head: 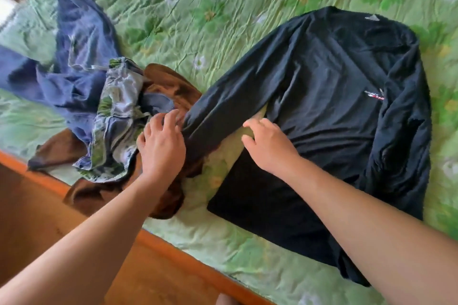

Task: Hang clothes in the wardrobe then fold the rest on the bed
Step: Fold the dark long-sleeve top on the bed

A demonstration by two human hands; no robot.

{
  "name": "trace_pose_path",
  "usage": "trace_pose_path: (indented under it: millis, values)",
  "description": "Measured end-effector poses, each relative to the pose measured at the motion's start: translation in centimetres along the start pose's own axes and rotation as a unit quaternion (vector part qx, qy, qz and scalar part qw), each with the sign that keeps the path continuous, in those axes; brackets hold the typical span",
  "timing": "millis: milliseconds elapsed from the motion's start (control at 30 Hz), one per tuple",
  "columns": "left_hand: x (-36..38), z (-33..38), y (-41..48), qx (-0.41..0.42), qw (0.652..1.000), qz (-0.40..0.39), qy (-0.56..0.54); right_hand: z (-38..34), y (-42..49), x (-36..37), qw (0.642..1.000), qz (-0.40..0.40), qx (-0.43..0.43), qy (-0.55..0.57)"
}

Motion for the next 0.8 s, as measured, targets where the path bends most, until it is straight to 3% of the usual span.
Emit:
trace_pose_path:
  millis: [67,167,333,500,633,800]
  values:
    - [0.3,-3.7,0.7,-0.068,0.994,-0.078,-0.021,-3.1,2.6,-0.4,0.999,0.012,-0.024,-0.043]
    - [0.6,-6.7,0.7,-0.065,0.985,-0.153,-0.047,-7.8,6.0,-0.4,0.987,0.022,-0.063,-0.144]
    - [-0.4,-6.7,-1.1,0.079,0.993,-0.086,0.012,-12.2,8.7,1.9,0.933,-0.042,-0.076,-0.35]
    - [-0.3,-5.4,-2.7,0.124,0.988,-0.096,0.0,-11.5,7.6,0.6,0.919,0.011,-0.087,-0.385]
    - [0.4,-3.2,-3.2,0.113,0.983,-0.143,-0.008,-9.6,5.6,-0.9,0.905,0.057,-0.105,-0.408]
    - [0.5,2.3,-5.5,0.152,0.979,-0.124,-0.054,-5.9,2.2,-2.7,0.907,0.125,-0.123,-0.382]
Point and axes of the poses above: each hand's wrist, its own y-axis towards the middle knuckle, its own x-axis out of the palm, z = x × y, the point moved 5 cm from there along y, towards the middle knuckle, and after that the axes turned 15 degrees about -z, right-handed, at the moved point
